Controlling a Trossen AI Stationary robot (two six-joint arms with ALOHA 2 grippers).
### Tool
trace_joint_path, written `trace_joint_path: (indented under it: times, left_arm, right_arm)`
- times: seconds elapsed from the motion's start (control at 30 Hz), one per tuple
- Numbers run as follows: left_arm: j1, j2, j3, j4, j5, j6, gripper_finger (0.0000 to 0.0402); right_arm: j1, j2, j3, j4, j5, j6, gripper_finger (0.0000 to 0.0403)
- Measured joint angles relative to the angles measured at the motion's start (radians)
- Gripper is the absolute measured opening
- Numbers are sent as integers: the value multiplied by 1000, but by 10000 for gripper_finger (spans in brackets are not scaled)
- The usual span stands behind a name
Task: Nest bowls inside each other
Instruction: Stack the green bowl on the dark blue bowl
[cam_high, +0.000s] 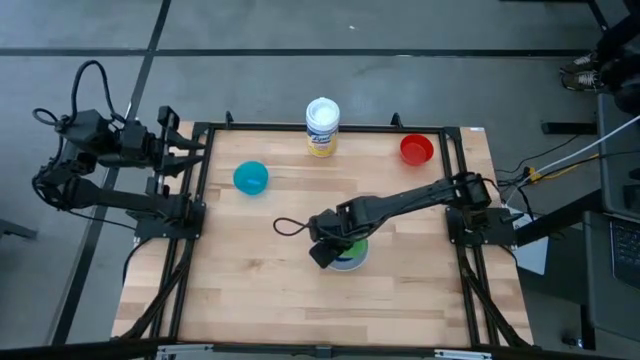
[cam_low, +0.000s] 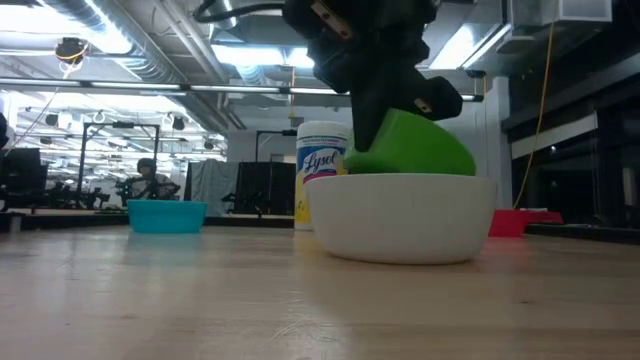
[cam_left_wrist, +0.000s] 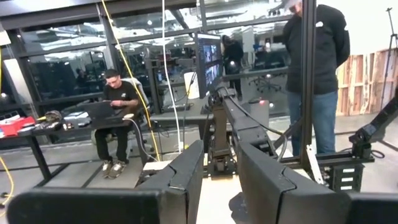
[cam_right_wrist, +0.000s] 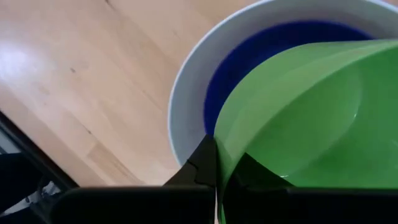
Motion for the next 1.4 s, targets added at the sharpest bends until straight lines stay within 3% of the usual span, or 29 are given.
trace_joint_path:
  times: [0.13,0.4,0.57,0.73,1.0,1.07,1.3,1.4]
  left_arm:
    - [0,0,0,-8,0,0,95]
    - [0,-1,0,-23,7,0,95]
    - [0,-16,0,-31,21,0,95]
    - [0,-38,0,-43,25,-3,95]
    - [0,-75,0,-40,18,-10,95]
    - [0,-78,0,-39,18,-12,95]
    - [0,-81,0,-43,18,-16,95]
    - [0,-81,0,-43,17,-16,95]
  right_arm:
    - [0,0,0,17,-1,-17,17]
    - [-3,0,0,25,-19,28,148]
    - [0,0,0,15,-21,81,201]
    - [0,0,0,-34,17,99,180]
    - [0,0,0,-11,4,39,14]
    - [1,0,0,32,-8,34,22]
    - [0,0,0,50,7,64,138]
    - [-3,0,0,-10,16,88,166]
